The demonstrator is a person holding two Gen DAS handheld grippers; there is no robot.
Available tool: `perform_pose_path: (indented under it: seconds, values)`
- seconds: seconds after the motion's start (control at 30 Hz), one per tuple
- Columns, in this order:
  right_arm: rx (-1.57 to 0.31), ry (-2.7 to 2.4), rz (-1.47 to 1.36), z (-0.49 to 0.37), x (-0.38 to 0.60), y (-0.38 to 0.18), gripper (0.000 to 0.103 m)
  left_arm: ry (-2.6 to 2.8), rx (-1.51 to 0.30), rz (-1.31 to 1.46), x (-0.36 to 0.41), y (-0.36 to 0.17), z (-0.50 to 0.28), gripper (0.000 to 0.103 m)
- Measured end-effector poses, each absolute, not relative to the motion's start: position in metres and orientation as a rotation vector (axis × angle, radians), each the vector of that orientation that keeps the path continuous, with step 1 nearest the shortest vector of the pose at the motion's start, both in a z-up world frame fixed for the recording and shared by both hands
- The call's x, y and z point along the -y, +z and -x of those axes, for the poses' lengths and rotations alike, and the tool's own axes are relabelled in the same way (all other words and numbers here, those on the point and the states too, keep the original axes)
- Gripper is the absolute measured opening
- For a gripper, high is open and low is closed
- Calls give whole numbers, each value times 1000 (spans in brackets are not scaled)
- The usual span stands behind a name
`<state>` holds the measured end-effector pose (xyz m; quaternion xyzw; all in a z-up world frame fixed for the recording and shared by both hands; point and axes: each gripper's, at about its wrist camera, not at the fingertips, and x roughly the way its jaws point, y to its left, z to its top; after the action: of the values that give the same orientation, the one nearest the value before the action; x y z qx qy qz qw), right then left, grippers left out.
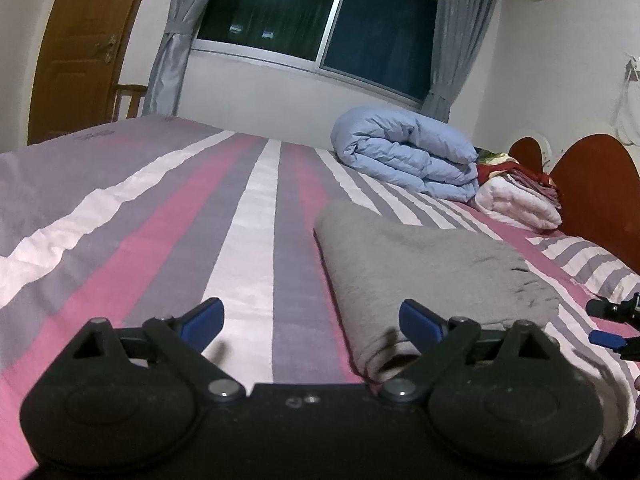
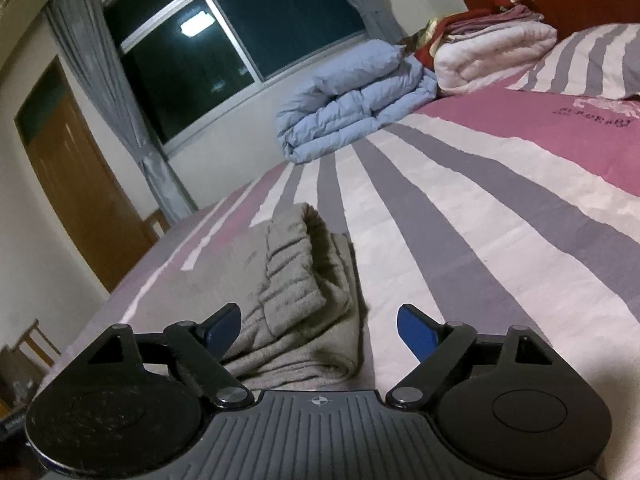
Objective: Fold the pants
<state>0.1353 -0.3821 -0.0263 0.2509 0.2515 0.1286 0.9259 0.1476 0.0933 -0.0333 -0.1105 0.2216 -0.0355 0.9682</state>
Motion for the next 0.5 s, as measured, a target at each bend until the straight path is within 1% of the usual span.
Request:
perform_pose_path:
  seconds: [0.17, 0.33, 0.5]
  values:
    - [-531, 273, -479, -138, 372, -30, 86, -64, -456, 248, -99, -35, -148, 91]
    - [-538, 271, -465, -141, 370, -32, 91, -51, -467, 280, -106, -38, -153, 92]
    - [-538, 270, -476, -143, 372, -34, 92, -49, -485, 283, -106, -41, -157, 92]
